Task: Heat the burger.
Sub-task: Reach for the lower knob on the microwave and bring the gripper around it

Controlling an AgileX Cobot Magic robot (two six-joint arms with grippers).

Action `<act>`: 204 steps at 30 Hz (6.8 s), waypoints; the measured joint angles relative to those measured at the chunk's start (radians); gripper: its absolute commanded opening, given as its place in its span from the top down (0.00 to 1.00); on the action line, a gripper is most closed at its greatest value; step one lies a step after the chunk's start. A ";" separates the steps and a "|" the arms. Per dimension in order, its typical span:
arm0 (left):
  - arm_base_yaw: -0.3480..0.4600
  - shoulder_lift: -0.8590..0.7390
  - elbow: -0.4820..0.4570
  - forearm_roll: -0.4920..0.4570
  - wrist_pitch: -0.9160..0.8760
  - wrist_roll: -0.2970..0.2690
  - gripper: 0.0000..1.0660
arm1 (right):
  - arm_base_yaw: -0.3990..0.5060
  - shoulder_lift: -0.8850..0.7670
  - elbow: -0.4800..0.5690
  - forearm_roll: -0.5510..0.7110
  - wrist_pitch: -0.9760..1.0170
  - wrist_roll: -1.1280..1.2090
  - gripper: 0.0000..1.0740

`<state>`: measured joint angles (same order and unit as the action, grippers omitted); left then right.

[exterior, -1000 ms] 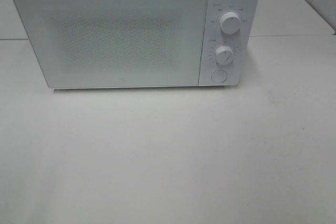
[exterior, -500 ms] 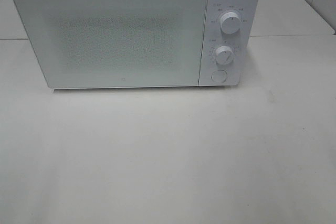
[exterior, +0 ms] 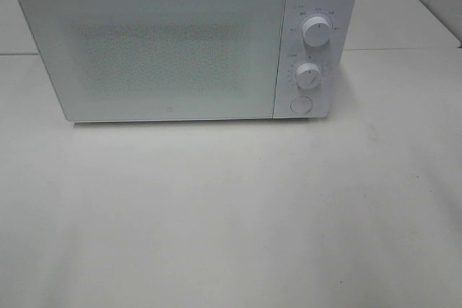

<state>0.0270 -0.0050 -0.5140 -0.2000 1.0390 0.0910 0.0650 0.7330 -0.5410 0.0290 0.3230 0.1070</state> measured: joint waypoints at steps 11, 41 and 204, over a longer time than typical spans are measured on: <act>0.000 0.000 0.000 0.000 0.000 0.000 0.06 | 0.000 0.148 0.096 -0.019 -0.308 0.019 0.30; 0.000 0.000 0.000 0.003 0.000 0.000 0.06 | 0.110 0.661 0.226 0.144 -1.114 -0.162 0.29; 0.000 0.000 0.000 0.003 -0.001 0.000 0.06 | 0.467 1.339 -0.191 0.467 -1.495 1.373 1.00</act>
<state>0.0270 -0.0050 -0.5140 -0.1970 1.0380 0.0910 0.5320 2.0720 -0.7320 0.4960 -1.1720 1.4800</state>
